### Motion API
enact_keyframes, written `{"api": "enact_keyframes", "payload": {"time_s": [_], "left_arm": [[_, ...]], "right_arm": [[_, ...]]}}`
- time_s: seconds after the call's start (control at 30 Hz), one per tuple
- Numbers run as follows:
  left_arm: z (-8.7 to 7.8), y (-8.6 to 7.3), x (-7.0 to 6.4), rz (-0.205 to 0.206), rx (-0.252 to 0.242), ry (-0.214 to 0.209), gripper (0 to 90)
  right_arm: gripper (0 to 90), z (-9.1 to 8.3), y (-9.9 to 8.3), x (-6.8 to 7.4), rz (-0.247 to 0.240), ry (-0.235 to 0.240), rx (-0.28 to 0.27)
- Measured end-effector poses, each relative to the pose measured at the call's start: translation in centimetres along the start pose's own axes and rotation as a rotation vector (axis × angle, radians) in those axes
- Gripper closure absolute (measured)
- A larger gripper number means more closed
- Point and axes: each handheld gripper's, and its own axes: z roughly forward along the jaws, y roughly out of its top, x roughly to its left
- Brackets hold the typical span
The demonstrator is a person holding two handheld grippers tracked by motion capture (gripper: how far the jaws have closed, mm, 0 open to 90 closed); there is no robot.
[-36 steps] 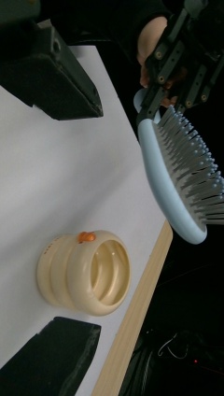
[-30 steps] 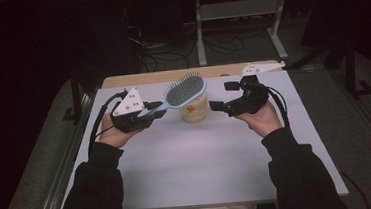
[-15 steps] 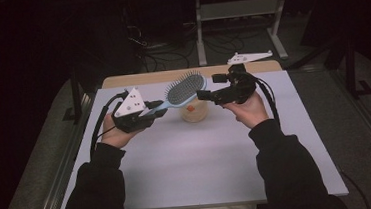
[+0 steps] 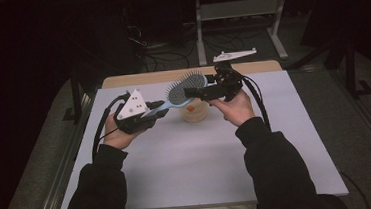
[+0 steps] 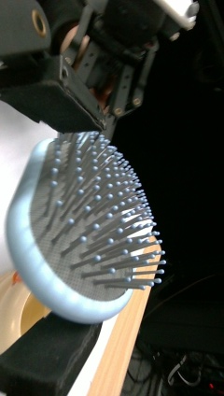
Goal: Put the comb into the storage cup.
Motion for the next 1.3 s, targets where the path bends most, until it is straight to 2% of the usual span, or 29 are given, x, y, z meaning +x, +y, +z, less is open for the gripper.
{"api": "enact_keyframes", "payload": {"time_s": [0.03, 0.1, 0.23, 0.43, 0.67, 0.9, 1.2, 1.3], "left_arm": [[0.0, 0.0, -0.1, 0.0, -0.003, 0.006, 69.9], [0.1, 0.1, -0.1, -0.006, -0.011, 0.008, 69.8], [0.2, 0.2, -0.2, 0.001, -0.014, 0.021, 69.8], [0.5, 0.1, -0.2, -0.011, -0.019, 0.029, 69.8], [0.6, -0.1, -0.3, -0.016, -0.024, 0.043, 69.8], [0.9, -0.1, -0.3, -0.015, -0.021, 0.054, 69.7], [1.2, 0.0, -0.3, -0.011, -0.016, 0.062, 69.5], [1.3, 0.0, -0.3, -0.017, -0.02, 0.061, 69.5]], "right_arm": [[9.4, 0.0, 0.0, 0.0, 0.0, 0.0, 0.0], [11.6, 0.1, 0.0, -0.1, 0.03, 0.021, -0.018], [14.9, 0.4, 0.2, 0.0, 0.043, 0.002, -0.008], [19.3, 0.8, 0.4, -0.1, 0.108, 0.003, 0.0], [27.3, 0.6, 0.7, -0.4, 0.139, 0.008, 0.005], [34.2, 0.3, 1.1, -0.3, 0.135, 0.006, 0.005], [46.9, -0.3, 1.3, -0.7, 0.157, 0.051, -0.003], [49.9, -0.4, 1.5, -0.4, 0.139, 0.049, -0.011]]}}
